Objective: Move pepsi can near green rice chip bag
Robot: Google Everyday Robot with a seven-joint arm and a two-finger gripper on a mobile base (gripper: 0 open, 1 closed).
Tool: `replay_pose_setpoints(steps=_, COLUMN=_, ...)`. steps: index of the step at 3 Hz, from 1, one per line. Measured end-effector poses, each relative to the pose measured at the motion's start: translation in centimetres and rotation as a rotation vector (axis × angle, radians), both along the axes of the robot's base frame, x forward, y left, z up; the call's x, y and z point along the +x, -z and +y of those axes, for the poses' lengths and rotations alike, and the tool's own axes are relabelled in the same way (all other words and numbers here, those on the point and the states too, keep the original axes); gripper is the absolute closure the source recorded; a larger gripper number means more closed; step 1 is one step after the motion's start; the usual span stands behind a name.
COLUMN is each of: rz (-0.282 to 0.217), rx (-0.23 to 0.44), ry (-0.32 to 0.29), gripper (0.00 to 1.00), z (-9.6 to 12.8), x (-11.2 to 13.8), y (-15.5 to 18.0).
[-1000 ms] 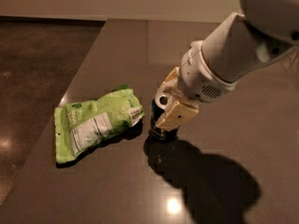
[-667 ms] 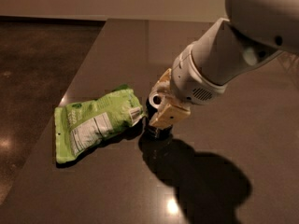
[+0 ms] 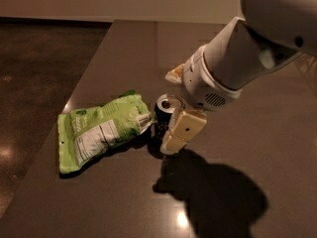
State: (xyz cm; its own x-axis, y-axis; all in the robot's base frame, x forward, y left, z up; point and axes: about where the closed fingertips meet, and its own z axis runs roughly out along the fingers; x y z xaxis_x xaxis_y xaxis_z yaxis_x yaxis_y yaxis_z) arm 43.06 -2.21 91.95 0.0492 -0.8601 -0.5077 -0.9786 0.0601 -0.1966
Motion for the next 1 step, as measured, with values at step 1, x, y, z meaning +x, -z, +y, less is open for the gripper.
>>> replay_pose_setpoints(steps=1, rz=0.000, rx=0.000, ry=0.000, gripper=0.00, z=0.00, x=0.00, y=0.00)
